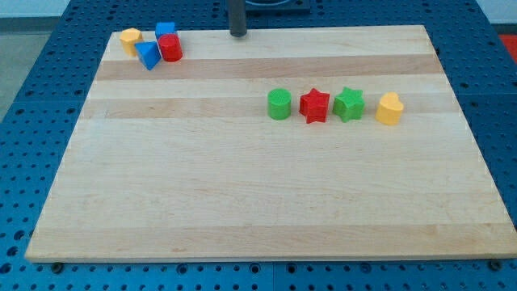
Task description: Locate the arm parallel to the bottom of the yellow hexagon
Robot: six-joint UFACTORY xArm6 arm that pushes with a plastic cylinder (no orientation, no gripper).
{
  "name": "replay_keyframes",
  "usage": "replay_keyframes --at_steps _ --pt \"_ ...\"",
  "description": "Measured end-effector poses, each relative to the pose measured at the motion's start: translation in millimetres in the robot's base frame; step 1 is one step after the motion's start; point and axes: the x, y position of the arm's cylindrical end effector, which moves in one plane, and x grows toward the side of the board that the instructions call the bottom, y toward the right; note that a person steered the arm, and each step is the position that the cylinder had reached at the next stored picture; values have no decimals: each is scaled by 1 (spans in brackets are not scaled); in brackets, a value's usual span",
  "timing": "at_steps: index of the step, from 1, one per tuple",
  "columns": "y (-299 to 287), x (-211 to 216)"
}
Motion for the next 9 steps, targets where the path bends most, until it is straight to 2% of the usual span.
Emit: replay_keyframes --at_steps 5,7,9 --pt "-29 0" --pt "-29 26" --pt "-39 69"
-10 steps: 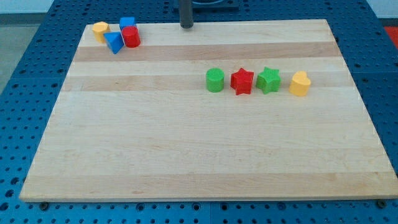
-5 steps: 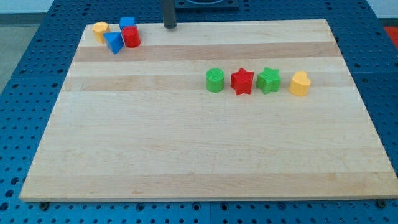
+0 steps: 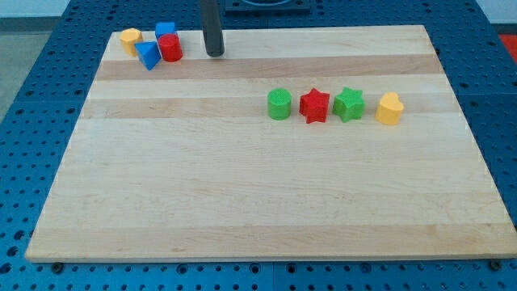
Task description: Locate the arm parallel to the bottom of the yellow hexagon
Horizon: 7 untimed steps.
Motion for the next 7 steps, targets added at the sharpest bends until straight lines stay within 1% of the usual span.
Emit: replay_keyframes --at_steps 2,6,7 --pt "-32 55" --pt "-190 61" --pt "-204 58"
